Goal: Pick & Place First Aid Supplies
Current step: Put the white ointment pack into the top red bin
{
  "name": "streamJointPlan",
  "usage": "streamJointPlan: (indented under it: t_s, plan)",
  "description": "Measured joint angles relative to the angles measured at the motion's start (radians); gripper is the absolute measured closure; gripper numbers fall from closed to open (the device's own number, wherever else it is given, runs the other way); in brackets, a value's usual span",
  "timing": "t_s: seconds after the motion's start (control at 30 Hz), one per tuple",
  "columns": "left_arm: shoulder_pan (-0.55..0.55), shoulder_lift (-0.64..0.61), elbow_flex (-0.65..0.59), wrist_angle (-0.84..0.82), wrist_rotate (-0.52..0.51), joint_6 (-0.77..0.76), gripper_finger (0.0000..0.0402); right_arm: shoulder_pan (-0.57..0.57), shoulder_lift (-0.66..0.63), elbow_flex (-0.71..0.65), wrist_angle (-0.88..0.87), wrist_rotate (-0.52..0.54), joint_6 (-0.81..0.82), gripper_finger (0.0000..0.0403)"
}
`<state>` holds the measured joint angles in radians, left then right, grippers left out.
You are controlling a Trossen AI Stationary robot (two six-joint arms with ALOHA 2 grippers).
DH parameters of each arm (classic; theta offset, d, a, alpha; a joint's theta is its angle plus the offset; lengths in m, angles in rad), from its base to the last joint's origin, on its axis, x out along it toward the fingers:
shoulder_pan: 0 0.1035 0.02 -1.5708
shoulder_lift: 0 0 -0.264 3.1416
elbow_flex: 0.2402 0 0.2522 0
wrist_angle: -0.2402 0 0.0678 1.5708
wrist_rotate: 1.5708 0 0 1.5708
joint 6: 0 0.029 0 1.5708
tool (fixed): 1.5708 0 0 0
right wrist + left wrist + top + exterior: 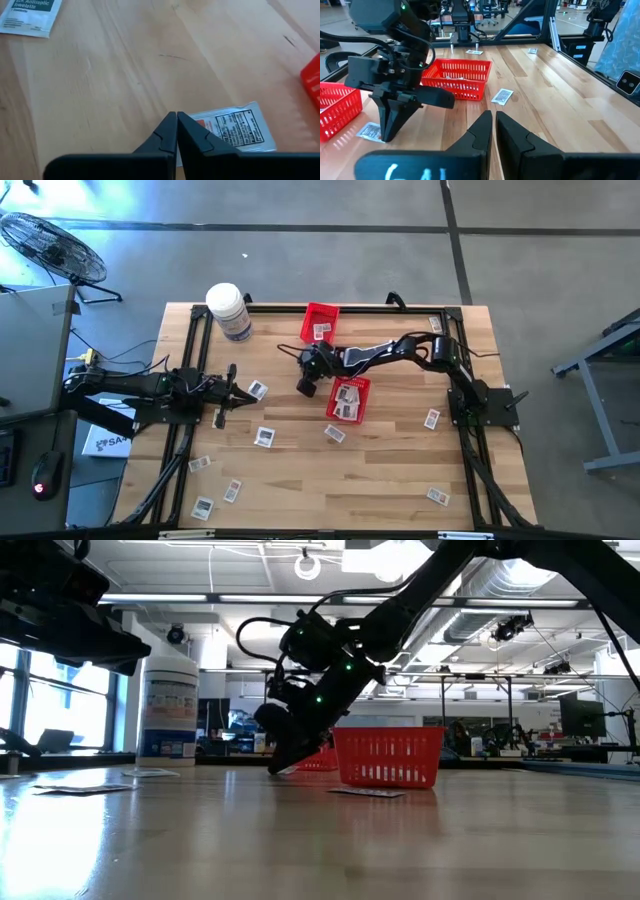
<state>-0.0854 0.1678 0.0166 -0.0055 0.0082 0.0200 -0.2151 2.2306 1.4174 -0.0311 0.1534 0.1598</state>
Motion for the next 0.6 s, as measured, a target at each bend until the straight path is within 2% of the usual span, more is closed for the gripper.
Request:
streamJointPlan:
  t_s: [0.6]
  plan:
    - [0.0, 0.0, 0.0, 0.0, 0.0, 0.0, 0.038, -0.006, -0.133, -0.002, 0.048, -0.01, 0.005, 0.0402]
